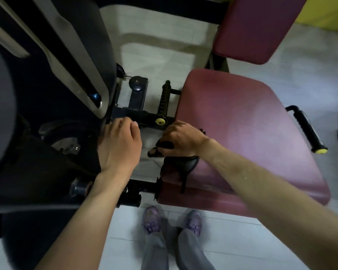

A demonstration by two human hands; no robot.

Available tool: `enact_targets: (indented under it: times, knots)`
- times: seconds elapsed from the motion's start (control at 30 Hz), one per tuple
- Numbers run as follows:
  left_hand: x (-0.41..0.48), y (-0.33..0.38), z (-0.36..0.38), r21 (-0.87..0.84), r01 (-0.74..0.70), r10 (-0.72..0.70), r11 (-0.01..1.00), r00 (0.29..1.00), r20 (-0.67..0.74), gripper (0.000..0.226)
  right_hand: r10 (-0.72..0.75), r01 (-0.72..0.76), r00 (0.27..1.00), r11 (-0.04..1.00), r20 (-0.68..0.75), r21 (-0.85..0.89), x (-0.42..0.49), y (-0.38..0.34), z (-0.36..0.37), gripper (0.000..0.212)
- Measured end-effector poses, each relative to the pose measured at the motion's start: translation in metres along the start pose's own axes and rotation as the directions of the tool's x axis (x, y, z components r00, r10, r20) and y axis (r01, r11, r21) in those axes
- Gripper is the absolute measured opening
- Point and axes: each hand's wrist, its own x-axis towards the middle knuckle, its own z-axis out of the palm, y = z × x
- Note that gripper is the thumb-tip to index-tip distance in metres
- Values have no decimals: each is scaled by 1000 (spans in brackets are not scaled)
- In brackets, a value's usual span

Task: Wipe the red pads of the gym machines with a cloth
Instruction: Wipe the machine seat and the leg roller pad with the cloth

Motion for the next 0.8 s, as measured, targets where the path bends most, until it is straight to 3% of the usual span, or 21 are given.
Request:
enact_targets:
  times: [0.1, 0.23, 0.5, 0.8]
  knots:
    - [-1, 5, 1, 5, -44, 44, 999, 999, 9, 35, 66, -64, 997, 997, -44, 49, -6, -18, 8, 53]
    - [4, 13, 7, 16, -68, 66, 998, 995, 70, 29, -123, 130, 989, 986, -78, 101, -24, -42, 17, 38]
    - [43, 33, 34, -11, -8, 8, 1000, 999, 54, 33, -259, 268, 963, 937, -69, 225, 11, 27, 13, 35]
    - [94, 61, 76, -38, 80, -77, 996, 994, 71, 33, -422, 430, 903, 888, -84, 161, 41, 103, 16, 37]
